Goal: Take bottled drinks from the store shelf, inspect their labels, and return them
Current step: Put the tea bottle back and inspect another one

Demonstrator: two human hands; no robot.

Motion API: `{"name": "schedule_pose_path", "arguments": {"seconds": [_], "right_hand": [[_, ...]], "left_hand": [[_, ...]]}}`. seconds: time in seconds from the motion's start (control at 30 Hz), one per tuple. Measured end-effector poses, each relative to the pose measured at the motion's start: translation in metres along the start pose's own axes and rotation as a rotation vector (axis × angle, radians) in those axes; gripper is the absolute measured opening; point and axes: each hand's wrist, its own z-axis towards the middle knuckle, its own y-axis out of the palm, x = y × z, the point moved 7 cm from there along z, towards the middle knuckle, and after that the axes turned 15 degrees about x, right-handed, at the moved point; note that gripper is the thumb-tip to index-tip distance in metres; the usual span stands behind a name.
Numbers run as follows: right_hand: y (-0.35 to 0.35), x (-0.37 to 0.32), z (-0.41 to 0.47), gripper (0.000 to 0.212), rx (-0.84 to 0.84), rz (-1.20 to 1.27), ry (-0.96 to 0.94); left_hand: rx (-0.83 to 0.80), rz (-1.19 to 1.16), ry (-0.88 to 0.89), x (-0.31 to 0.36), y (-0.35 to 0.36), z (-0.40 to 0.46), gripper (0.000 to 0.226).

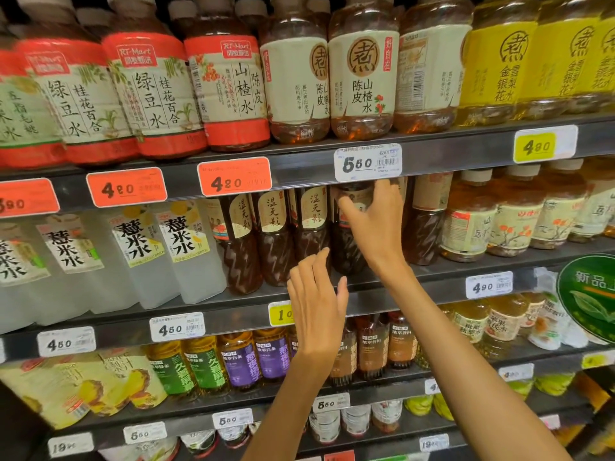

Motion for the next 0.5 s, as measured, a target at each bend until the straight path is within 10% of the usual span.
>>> {"name": "schedule_pose_path", "arguments": {"seconds": [0.33, 0.5], "right_hand": [[-0.014, 0.001, -0.005, 0.031, 0.071, 0.264, 0.183], [-0.014, 0.004, -0.023, 0.023, -0.039, 0.397, 0.294]], "left_hand": [[-0.129, -0.321, -0.147, 0.001, -0.004, -0.009, 0.063], [-0.399, -0.586, -0.579, -0.002, 0.007, -0.03, 0.093]]}}
